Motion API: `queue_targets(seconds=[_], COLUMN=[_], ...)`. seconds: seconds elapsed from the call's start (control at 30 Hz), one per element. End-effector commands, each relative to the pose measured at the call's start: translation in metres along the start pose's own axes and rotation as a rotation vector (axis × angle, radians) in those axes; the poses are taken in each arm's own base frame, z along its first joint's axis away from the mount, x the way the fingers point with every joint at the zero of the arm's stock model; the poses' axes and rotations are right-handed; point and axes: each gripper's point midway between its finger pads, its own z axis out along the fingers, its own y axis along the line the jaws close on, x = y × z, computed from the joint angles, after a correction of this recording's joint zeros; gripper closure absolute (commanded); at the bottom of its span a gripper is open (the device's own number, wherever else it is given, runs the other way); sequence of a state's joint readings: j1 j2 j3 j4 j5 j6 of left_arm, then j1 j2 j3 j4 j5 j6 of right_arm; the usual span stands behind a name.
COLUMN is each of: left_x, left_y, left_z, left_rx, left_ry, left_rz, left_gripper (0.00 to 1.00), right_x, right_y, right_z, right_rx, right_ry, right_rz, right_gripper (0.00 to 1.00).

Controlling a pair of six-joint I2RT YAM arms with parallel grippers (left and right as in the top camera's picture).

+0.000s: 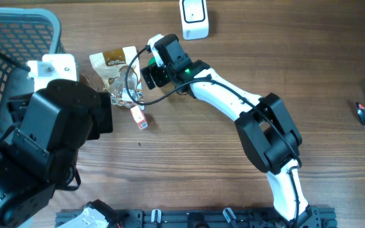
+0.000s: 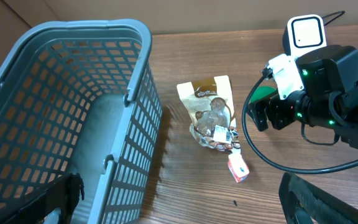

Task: Scan the item barcode
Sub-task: 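Close the right gripper on the green-lidded jar and lift it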

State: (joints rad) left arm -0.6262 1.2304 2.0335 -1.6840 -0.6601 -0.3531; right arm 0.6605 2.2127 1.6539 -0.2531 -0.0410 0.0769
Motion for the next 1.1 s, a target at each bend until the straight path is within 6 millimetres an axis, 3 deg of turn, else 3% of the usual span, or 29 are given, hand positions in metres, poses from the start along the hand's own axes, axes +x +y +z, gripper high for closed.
queue_targets(seconds=[0.0,0.13,0.23,0.43,0.63,0.73,0.87,0.97,1.07], left_x=[0.000,0.000,0.000,0.000,0.000,-0.004,-0.014,-0.016,-0.016], left_y=[0.004,0.004,0.004,0.004,0.004,0.002,-0.009,-0.021,-0.037], left_z=[0.000,0.000,0.000,0.000,0.000,0.001,0.009,0.022,0.041], left_rx=[-0.023,-0.023,-0.022,-0.022,-0.023,-0.017,-0.011,-0.024,-0.044], left_ry=[-0.006,-0.006,-0.006,-0.006,-0.006,-0.019,-0.031,-0.003,0.044], left_rz=[0.005,0.005,0.005,0.005,0.005,-0.006,-0.017,0.007,0.047], left_gripper=[0.00,0.00,0.00,0.00,0.00,0.00,0.00,0.00,0.00], right_x=[0.008,0.023,0.018,0.019,0.018,0.005,-0.002,0.026,0.066], right_y=[0.001,-0.011,-0.011,-0.008,-0.009,-0.022,-0.038,-0.049,-0.052], right_z=[0.007,0.006,0.006,0.007,0.003,-0.023,-0.080,-0.119,-0.139], right_rx=[0.012,0.077,0.076,0.059,0.061,0.079,0.104,0.122,0.095], right_ry=[0.028,0.083,0.065,0.068,0.069,0.065,0.111,0.252,0.435], right_rz=[-0.029,-0.058,-0.073,-0.081,-0.076,-0.057,-0.028,-0.006,-0.055], right_gripper=[0.00,0.05,0.10,0.35,0.42,0.44,0.44,0.44,0.44])
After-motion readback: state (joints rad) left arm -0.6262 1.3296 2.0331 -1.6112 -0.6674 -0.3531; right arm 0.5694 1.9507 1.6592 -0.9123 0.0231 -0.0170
